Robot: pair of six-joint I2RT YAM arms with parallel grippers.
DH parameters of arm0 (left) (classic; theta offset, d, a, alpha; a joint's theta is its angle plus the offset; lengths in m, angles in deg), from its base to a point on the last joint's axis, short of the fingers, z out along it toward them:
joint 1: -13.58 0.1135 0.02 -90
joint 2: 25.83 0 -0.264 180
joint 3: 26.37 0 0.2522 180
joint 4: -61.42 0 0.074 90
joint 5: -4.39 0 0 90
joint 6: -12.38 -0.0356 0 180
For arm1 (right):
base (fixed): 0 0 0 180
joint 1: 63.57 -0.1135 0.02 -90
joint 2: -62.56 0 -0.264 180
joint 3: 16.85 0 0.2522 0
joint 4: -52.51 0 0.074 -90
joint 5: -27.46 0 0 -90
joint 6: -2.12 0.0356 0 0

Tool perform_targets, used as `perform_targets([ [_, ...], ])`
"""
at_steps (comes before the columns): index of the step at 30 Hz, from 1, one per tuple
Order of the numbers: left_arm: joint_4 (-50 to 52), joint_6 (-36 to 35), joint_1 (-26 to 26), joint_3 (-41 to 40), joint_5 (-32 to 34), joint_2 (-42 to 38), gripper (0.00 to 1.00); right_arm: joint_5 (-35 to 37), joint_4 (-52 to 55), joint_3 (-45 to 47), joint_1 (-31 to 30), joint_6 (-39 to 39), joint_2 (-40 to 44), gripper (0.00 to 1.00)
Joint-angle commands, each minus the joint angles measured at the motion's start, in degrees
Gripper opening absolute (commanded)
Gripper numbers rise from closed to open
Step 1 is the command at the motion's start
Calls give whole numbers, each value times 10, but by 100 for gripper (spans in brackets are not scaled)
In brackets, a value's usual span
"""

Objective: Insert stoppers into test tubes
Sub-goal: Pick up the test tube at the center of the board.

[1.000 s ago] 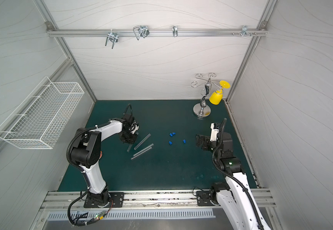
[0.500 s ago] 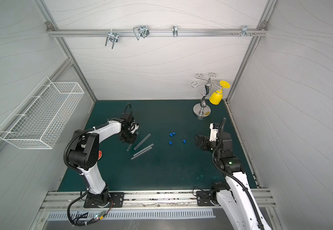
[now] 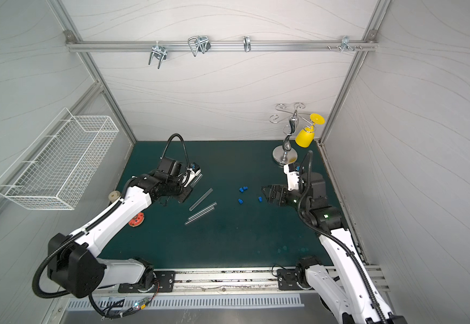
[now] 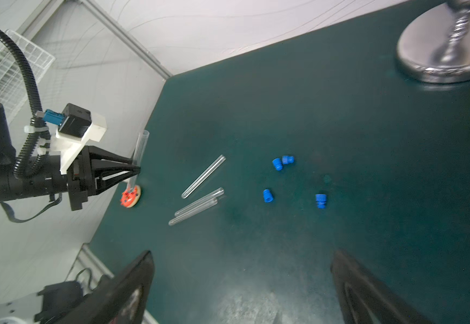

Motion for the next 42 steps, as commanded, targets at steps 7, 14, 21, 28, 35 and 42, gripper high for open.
perform_targets([
  [7,70,-148,-15,23,-124,-69,7,-75,-17,-64,-110,95,-98,99],
  [14,109,-232,-41,52,-155,-79,7,-125,-92,-88,-169,173,-169,99],
  [21,115,-274,-66,82,-123,-64,6,-155,-147,-105,-206,222,-221,90],
  [28,124,-277,-73,106,-120,-51,6,-169,-173,-129,-239,237,-268,75],
  [35,127,-279,-80,116,-120,-43,6,-178,-188,-158,-263,244,-308,64],
  [42,129,-280,-83,121,-120,-39,6,-194,-202,-173,-273,252,-341,42],
])
